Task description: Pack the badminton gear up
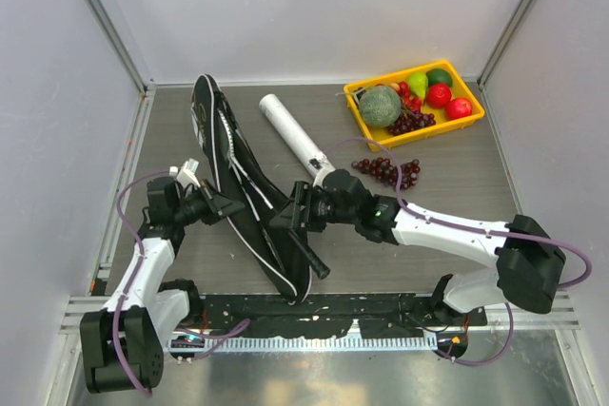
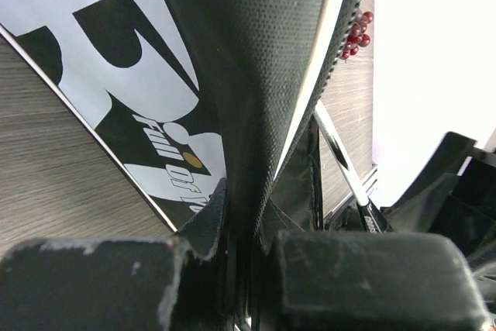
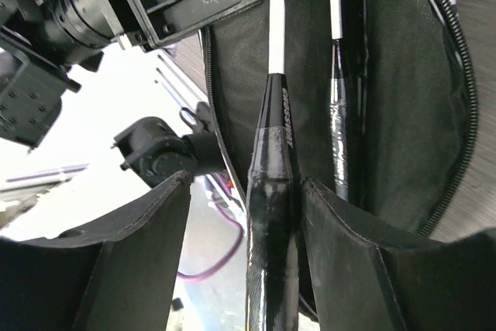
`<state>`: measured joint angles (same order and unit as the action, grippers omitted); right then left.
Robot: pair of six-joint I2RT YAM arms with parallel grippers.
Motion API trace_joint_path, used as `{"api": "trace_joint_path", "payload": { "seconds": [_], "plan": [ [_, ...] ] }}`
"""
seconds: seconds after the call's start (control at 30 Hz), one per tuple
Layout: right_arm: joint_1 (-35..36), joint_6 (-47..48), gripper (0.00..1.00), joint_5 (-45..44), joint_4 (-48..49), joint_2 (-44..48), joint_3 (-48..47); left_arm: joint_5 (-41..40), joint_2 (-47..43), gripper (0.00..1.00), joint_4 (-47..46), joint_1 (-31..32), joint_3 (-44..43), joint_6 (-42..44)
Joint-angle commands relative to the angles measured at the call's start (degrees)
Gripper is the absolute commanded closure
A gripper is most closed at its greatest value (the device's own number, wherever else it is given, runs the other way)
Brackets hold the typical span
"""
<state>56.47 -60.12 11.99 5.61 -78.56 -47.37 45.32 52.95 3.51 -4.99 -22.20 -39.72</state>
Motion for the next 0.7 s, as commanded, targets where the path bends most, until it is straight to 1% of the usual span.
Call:
{"api": "trace_joint_path", "payload": {
  "seconds": [0.0, 0.07, 0.13, 0.17, 0.3, 0.33, 0.37, 0.47, 0.63, 0.67],
  "plan": [
    [0.48, 15.45, 0.37, -1.44, -19.99, 2.28, -6.84, 1.44, 0.66, 1.00, -1.48, 0.16, -2.24, 0.18],
    [1.53, 18.45, 0.38, -3.81, -23.08, 2.19, -7.64, 1.79, 1.01, 1.00, -2.71, 0.16, -1.80, -0.70],
    [2.85, 20.12, 0.39, -5.48, -24.14, 1.49, -8.00, 2.23, 1.37, 1.00, -3.16, 0.16, -1.19, -1.58],
    [3.55, 21.08, 0.40, -6.44, -24.50, 1.14, -8.34, 2.32, 1.54, 1.00, -4.90, 0.25, -1.10, -2.02],
    [7.07, 24.25, 0.41, -11.71, -26.96, -1.06, -9.84, 2.67, 1.63, 1.00, -5.09, 0.25, -1.01, -1.85],
    [8.12, 25.13, 0.41, -11.81, -26.79, -1.24, -9.93, 2.58, 1.54, 1.00, -5.00, 0.25, -1.01, -1.76],
    [8.31, 25.31, 0.41, -13.81, -26.53, -1.41, -10.02, 2.67, 1.63, 1.00, -5.09, 0.16, -1.01, -1.76],
    [9.45, 24.44, 0.41, -12.95, -23.20, -2.20, -9.40, 2.67, 1.63, 1.00, -4.92, 0.16, -1.09, -1.76],
    [10.59, 23.03, 0.45, -12.87, -19.68, -4.92, -8.61, 2.58, 1.11, 1.00, -4.83, 0.16, -1.01, -1.76],
    [10.85, 22.68, 0.45, -10.34, -18.45, -5.28, -8.52, 2.58, 1.10, 1.00, -4.65, 0.25, -1.01, -1.76]
  ]
}}
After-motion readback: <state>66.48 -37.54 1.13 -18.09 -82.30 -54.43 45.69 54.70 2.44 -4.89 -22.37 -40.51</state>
